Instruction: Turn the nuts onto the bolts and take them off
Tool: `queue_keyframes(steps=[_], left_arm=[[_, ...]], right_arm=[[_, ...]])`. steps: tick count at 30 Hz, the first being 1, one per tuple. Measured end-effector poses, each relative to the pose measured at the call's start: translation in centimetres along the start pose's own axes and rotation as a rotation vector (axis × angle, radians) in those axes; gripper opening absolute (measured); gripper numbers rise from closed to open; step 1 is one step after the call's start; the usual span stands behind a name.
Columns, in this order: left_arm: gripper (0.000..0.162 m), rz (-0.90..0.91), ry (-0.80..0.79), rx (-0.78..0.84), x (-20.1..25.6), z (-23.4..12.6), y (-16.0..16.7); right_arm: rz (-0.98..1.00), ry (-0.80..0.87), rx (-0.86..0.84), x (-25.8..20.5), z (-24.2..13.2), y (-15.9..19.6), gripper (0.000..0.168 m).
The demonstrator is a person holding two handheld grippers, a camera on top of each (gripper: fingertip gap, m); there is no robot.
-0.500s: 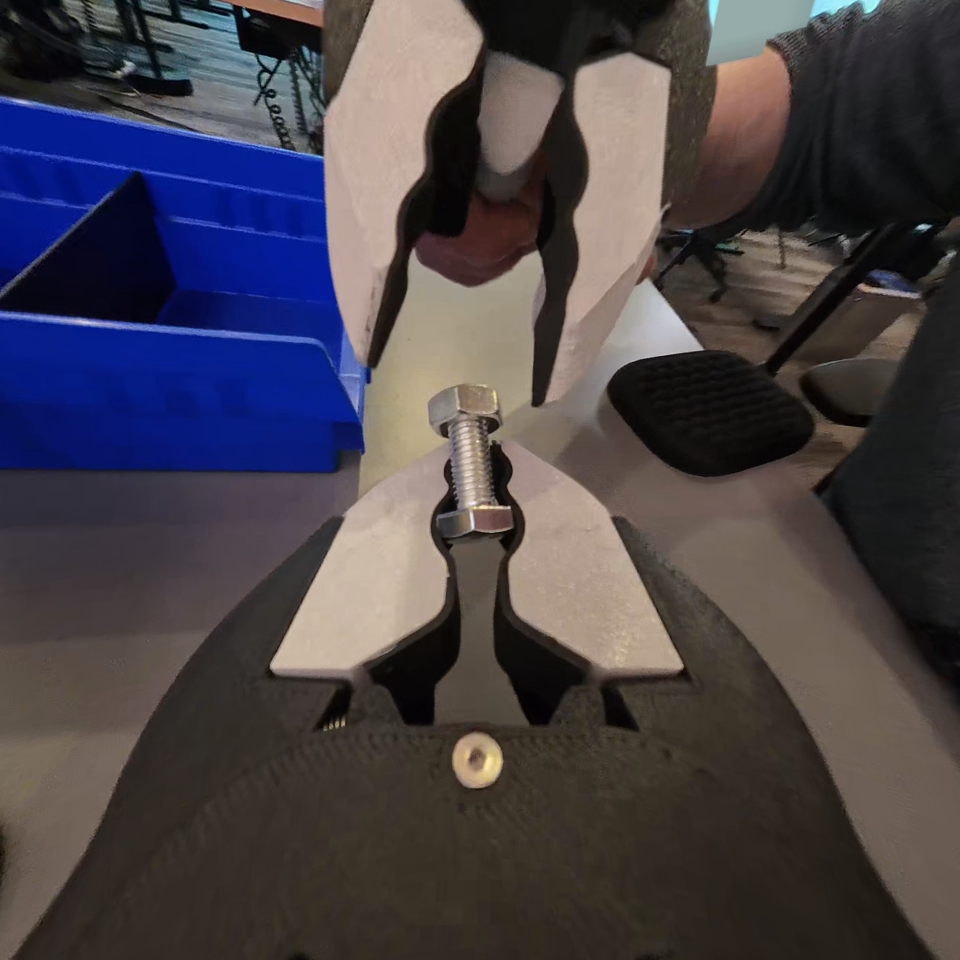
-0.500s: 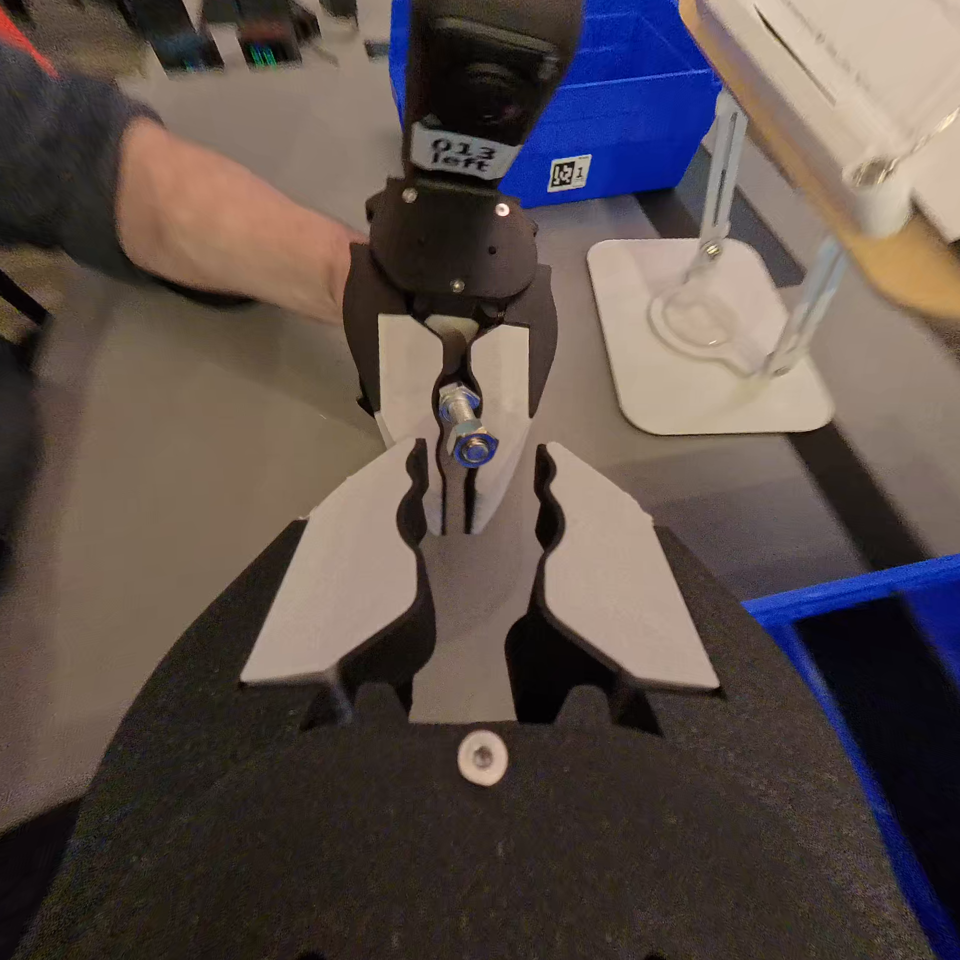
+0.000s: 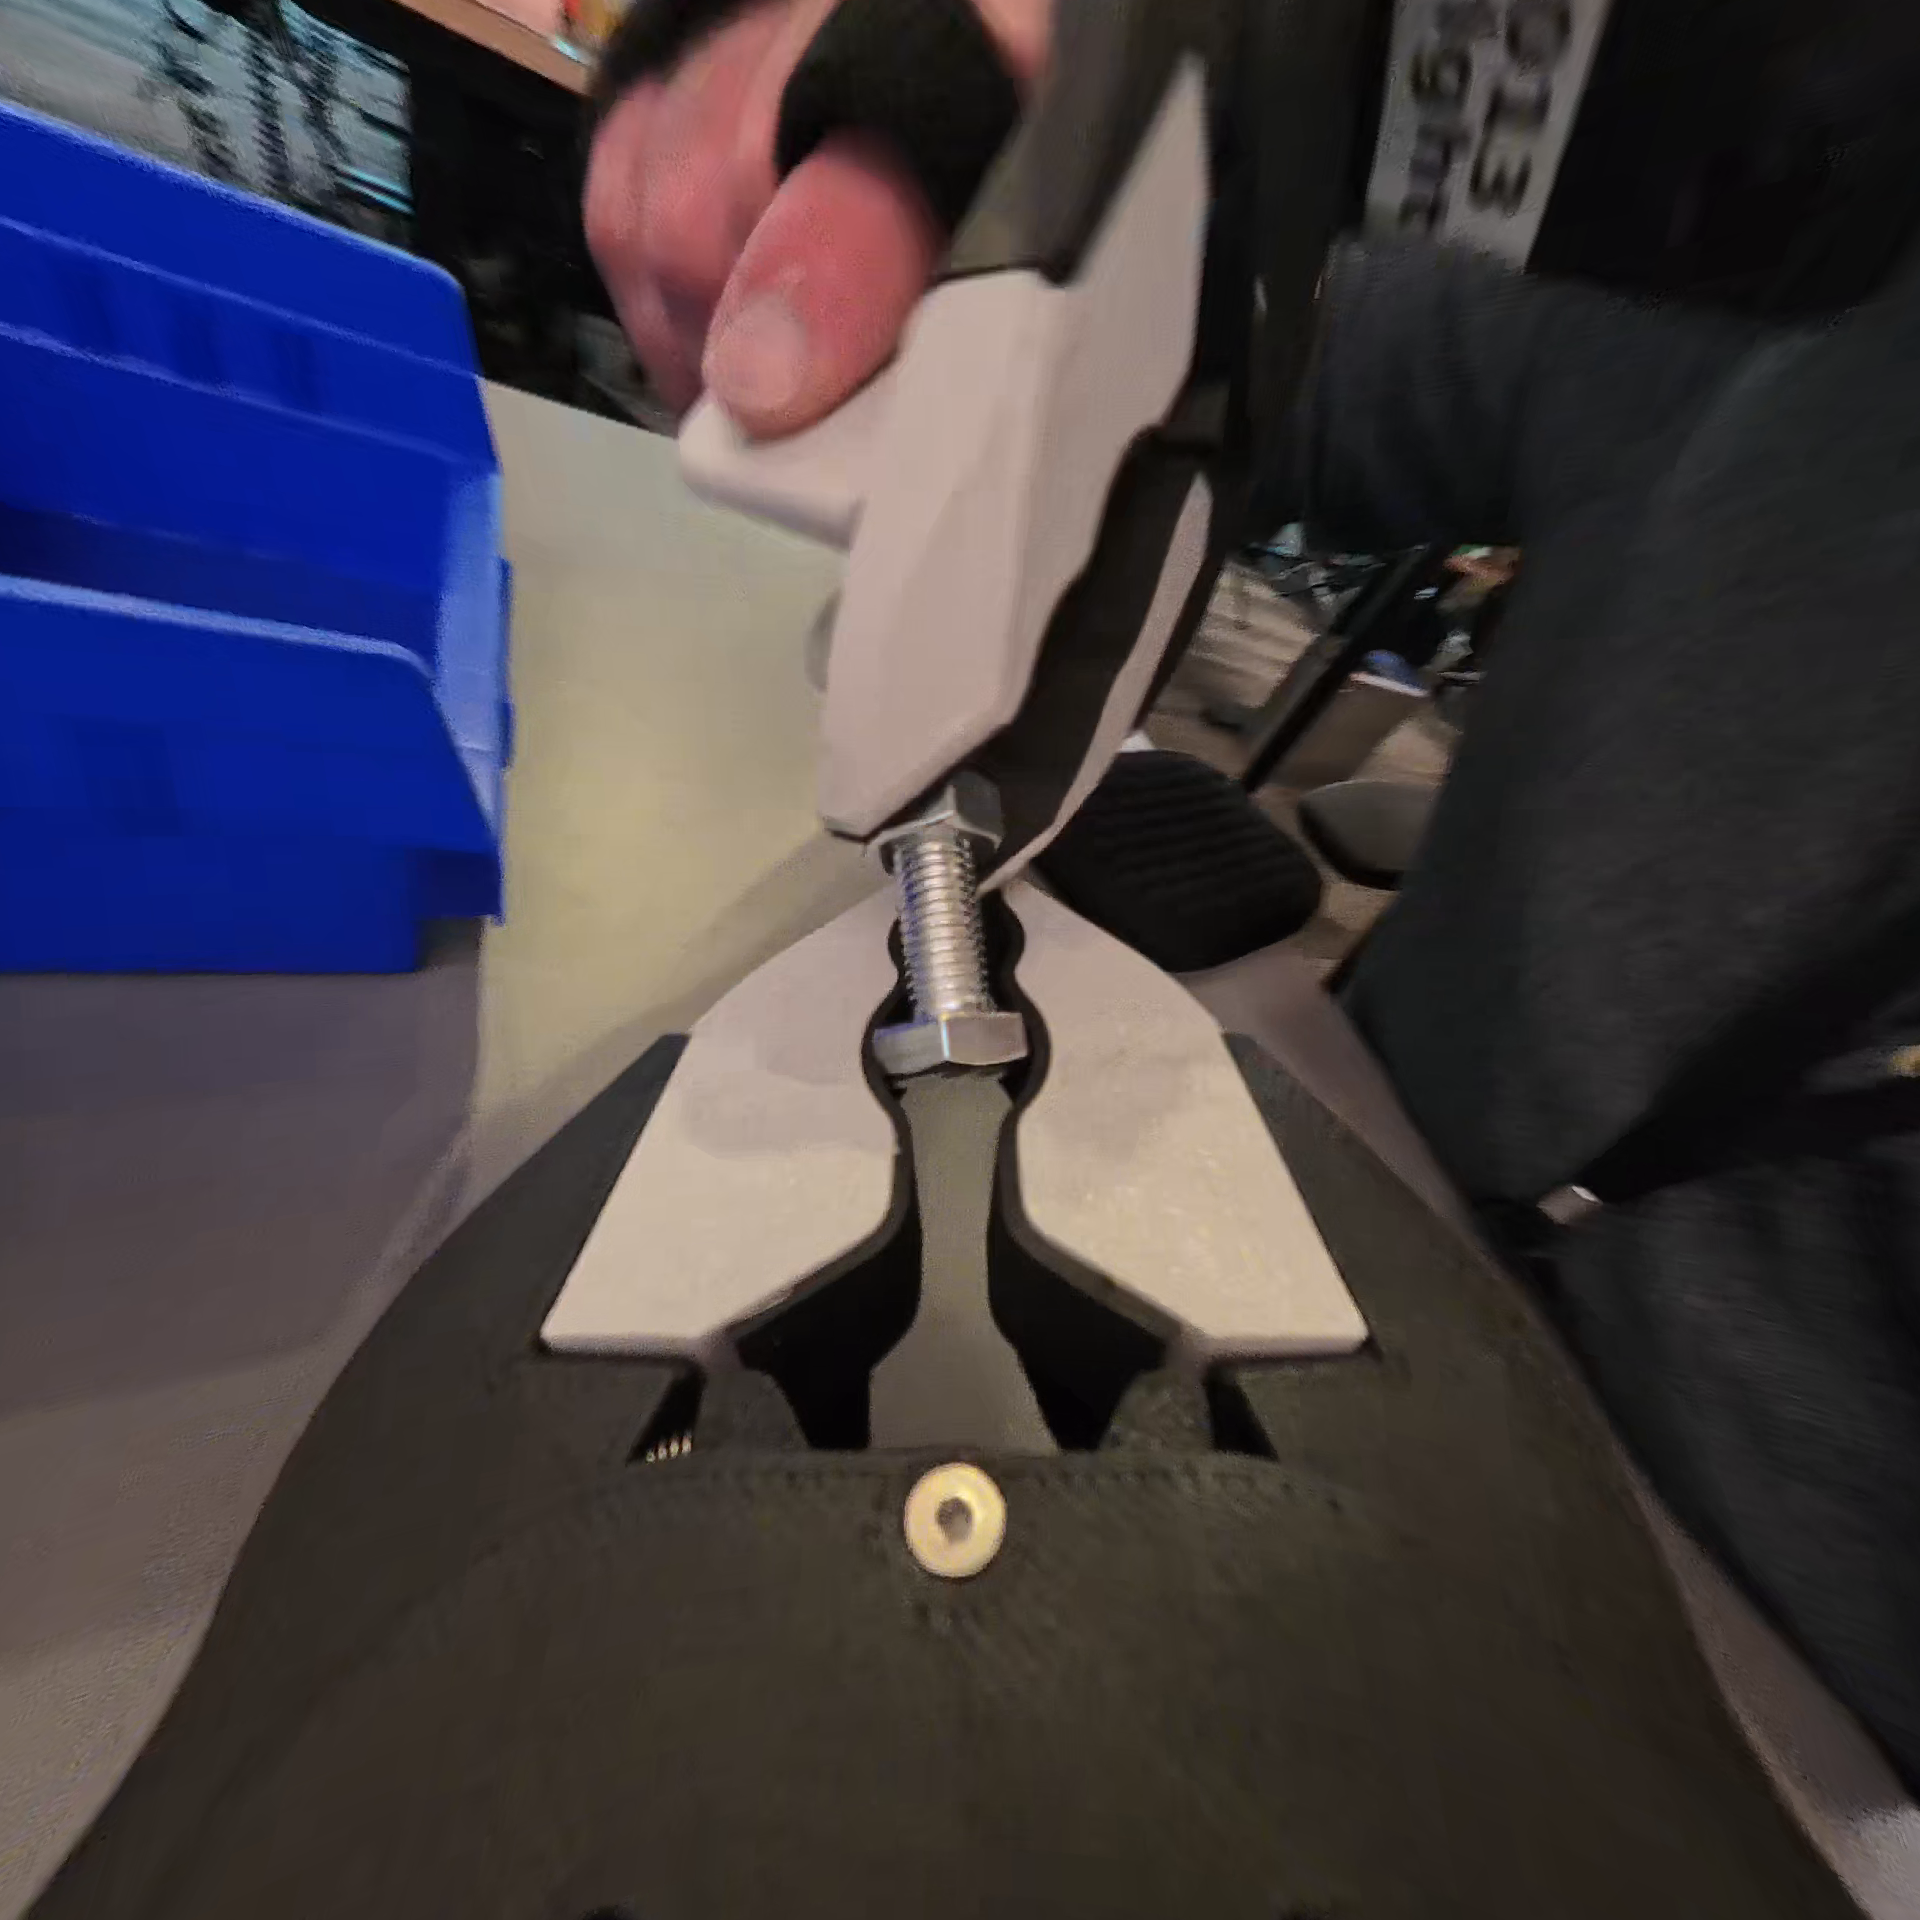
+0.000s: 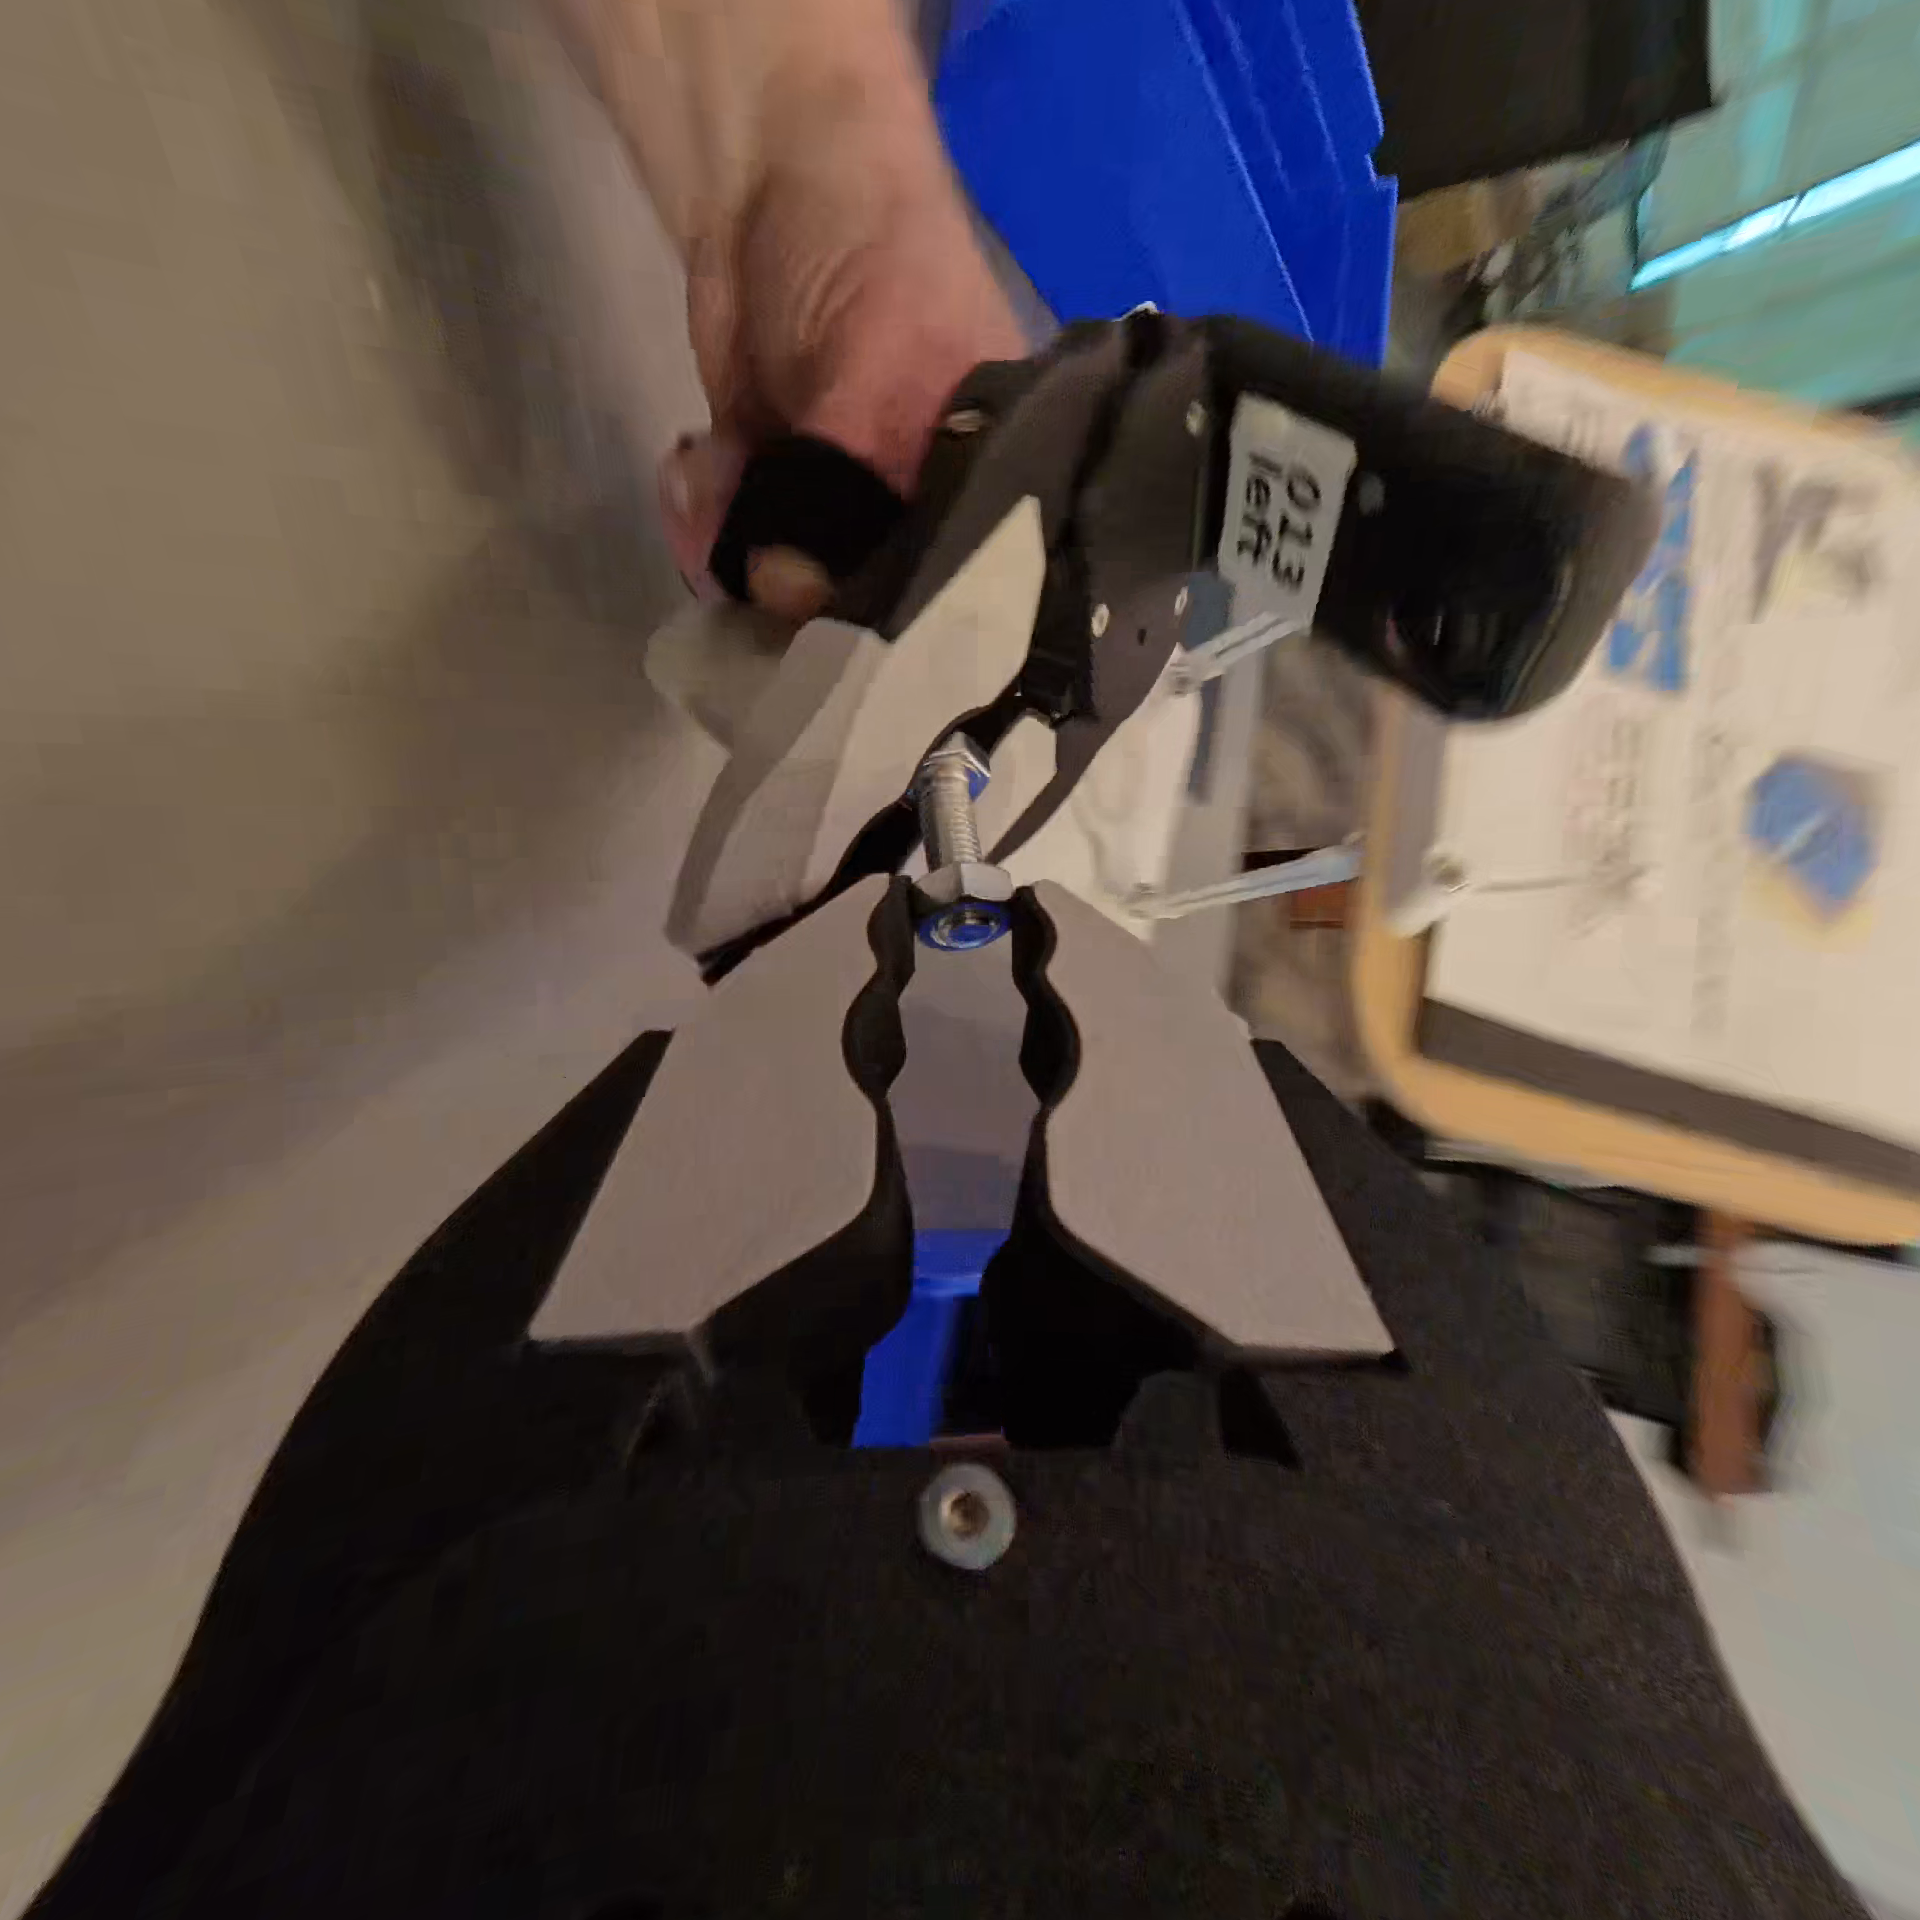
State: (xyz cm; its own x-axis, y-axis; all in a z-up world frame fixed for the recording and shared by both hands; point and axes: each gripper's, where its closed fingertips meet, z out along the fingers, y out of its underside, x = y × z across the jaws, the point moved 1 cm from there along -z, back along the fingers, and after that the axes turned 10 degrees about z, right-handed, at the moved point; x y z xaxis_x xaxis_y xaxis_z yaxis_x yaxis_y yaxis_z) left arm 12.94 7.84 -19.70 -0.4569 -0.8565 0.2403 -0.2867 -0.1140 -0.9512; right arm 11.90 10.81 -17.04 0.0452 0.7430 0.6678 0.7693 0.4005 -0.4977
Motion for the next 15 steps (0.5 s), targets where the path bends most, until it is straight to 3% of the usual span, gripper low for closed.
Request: queue_keyframes(steps=[2,4,7,12,15], left_arm=[[0.009,-0.025,0.031,0.025,0.2,-0.1,-0.2],[0.010,-0.004,0.002,0.017,-0.1,-0.3,-0.2],[0.009,0.083,-0.117,-0.018,-1.0,-0.7,-0.3],[0.010,0.233,-0.314,-0.111,-2.5,-0.9,-0.2],[0.010,0.284,-0.363,-0.140,-2.6,-0.6,-0.2]], right_arm=[[-0.120,0.054,-0.037,0.3,0.1,-0.1,0.018],[-0.023,0.023,-0.012,0.5,0.0,-0.1,0.027],[0.279,-0.054,0.071,1.1,-0.6,0.0,0.040],[0.850,-0.287,0.199,1.3,-0.9,-0.1,0.038],[0.947,-0.368,0.160,0.3,-0.2,0.6,0.029]])
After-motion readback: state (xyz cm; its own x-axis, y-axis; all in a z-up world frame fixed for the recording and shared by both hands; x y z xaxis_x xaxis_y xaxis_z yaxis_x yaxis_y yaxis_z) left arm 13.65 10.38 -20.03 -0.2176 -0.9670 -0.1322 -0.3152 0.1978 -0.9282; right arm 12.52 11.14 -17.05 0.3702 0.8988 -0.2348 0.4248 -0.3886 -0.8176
